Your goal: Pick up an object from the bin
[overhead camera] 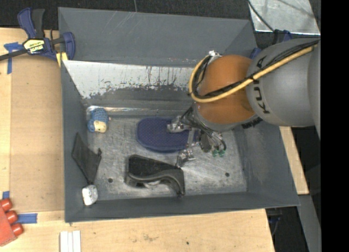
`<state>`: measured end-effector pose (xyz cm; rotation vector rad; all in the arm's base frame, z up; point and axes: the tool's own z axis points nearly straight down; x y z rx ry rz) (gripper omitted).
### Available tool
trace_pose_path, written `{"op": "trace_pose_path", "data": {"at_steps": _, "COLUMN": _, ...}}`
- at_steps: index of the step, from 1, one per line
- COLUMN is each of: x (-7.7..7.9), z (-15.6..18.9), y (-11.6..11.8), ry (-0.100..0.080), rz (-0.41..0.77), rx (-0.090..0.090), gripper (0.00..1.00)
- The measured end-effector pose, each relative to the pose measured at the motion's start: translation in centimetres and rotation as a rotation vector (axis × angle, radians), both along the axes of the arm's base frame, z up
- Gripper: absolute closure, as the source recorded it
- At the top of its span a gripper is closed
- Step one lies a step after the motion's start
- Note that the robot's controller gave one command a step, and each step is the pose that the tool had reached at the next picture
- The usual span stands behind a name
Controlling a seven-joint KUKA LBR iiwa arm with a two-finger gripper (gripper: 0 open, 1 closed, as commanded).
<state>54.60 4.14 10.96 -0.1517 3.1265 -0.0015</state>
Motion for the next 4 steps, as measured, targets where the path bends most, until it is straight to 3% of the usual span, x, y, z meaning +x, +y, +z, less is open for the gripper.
{"op": "trace_pose_path", "data": {"at_steps": 1, "x": -0.06, "z": -0.02, "y": 0.05, "ry": 0.002, "rz": 0.0, "rx": 0.001, "gripper": 1.0}}
{"op": "trace_pose_path", "data": {"at_steps": 2, "x": 0.01, "z": 0.01, "y": 0.0, "ry": 0.0, "rz": 0.0, "rx": 0.0, "gripper": 0.0}}
{"op": "trace_pose_path", "data": {"at_steps": 3, "x": -0.08, "z": -0.03, "y": 0.05, "ry": 0.003, "rz": 0.0, "rx": 0.001, "gripper": 1.0}}
{"op": "trace_pose_path", "data": {"at_steps": 4, "x": 0.0, "z": 0.0, "y": 0.0, "ry": 0.0, "rz": -0.001, "rx": 0.0, "gripper": 0.0}}
